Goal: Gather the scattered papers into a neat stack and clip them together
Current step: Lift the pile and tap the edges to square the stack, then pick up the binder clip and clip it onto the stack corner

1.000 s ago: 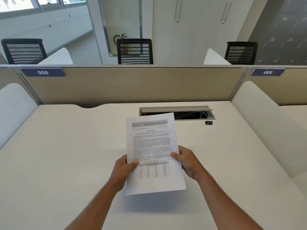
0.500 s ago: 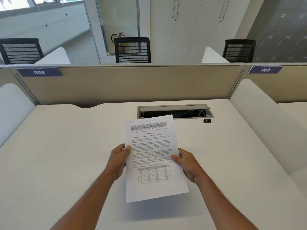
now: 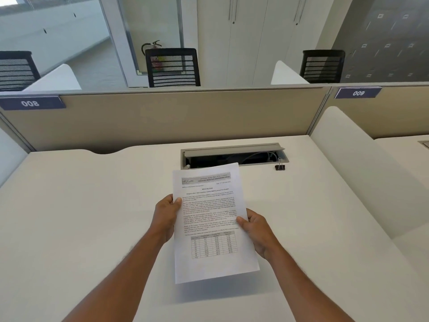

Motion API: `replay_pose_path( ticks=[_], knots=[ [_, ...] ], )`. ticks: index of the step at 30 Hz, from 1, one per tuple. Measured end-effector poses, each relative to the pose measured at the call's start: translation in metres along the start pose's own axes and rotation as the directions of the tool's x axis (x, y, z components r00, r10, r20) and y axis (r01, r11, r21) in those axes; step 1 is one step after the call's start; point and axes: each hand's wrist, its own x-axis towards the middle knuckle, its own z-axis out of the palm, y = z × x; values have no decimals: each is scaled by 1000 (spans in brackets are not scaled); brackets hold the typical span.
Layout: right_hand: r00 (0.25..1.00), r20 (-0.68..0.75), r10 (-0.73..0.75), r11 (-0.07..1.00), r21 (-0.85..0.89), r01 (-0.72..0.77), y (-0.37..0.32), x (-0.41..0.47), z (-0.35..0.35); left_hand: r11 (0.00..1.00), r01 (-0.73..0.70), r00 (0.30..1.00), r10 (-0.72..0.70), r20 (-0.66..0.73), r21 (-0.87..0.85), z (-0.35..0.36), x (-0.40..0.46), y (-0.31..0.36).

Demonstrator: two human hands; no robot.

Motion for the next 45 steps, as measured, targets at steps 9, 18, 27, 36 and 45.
replay_pose_path(
  ticks=[9,18,27,36,45],
  knots=[
    [999,12,39,998,-55,-38,-2,19,-24,996,29,1000,-29,2,80,21,23,-3],
    [994,23,108,965,-243,-99,-13,50,-52,993,81,996,-77,-42,89,41,47,-12],
    [978,-205,-33,801,-590,-97,-42,150,-113,986,81,995,-73,-62,144,54,60,-20],
    [933,-148,-328,307,-951,-42,-97,228,-159,988,87,993,-76,-86,124,46,68,-29],
    [907,-214,-363,304,-947,-102,-94,247,-169,992,84,994,-76,-83,95,40,71,-30]
  ],
)
